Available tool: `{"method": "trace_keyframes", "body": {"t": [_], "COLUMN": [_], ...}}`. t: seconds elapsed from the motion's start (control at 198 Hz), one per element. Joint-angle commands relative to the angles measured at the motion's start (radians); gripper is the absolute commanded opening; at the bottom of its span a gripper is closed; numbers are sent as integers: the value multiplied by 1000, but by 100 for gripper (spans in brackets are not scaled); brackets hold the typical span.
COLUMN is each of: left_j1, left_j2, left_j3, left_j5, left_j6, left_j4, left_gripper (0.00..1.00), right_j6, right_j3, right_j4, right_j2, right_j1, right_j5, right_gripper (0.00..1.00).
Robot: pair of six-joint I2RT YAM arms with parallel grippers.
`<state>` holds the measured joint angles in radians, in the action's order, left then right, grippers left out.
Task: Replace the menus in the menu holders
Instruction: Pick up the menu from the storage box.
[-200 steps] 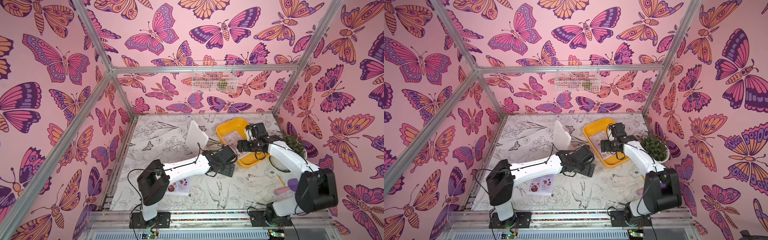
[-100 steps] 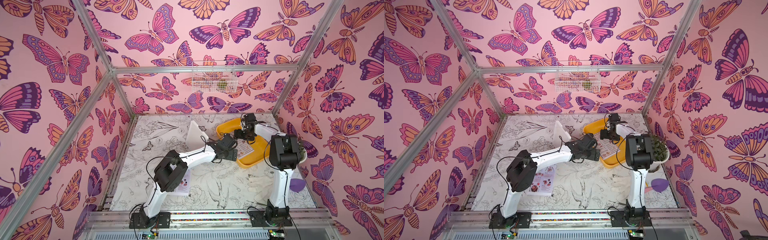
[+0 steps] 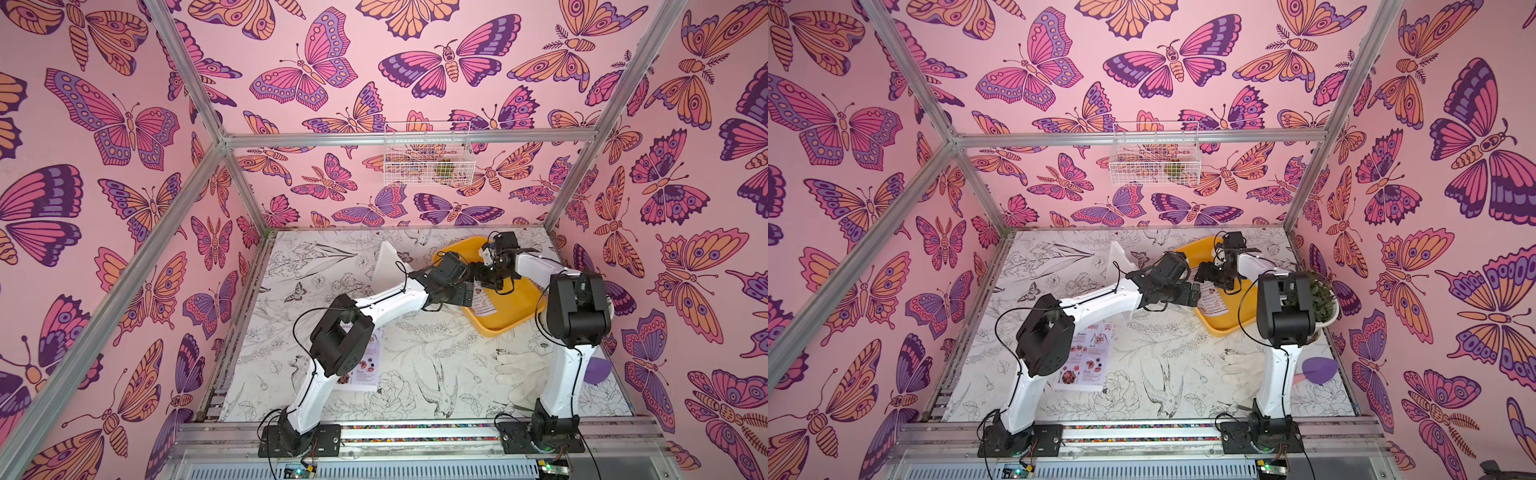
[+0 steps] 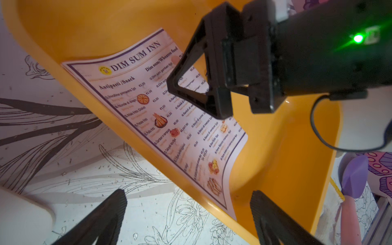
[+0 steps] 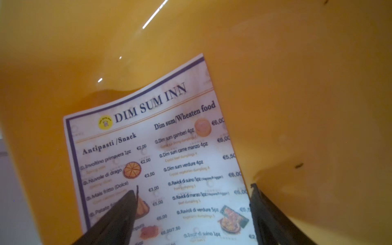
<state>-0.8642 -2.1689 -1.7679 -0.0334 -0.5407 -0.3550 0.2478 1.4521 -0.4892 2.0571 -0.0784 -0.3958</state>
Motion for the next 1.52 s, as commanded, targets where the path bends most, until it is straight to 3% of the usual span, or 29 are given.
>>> {"method": "trace_keyframes", "body": {"t": [0.0, 0.273, 0.698, 0.926, 1.401, 1.512], "left_j1": [7, 27, 37, 37, 37, 37], "left_j2": [-22, -55, -111, -86, -52, -40], "left_j3": [-19, -68, -120, -113, -94, -90], "left_j5": [52, 102, 171, 161, 193, 184], "left_j6": [-36, -69, -174, -197, -212, -217], "left_j4": [-49, -64, -59, -38, -28, -23], "left_gripper": [93, 89, 65, 62, 43, 33], "right_j6": [43, 67, 44, 47, 42, 44], "right_j3": [-57, -98, -95, -96, -105, -105], "right_j4": [-53, -7, -29, -29, -26, -26], "right_j2": [-2, -41, -53, -55, -58, -61], "right_j1": [-8, -9, -9, -9, -9, -9], "right_j5": [-70, -118, -81, -80, -71, -70], "right_gripper": [84, 83, 83, 82, 82, 82]}}
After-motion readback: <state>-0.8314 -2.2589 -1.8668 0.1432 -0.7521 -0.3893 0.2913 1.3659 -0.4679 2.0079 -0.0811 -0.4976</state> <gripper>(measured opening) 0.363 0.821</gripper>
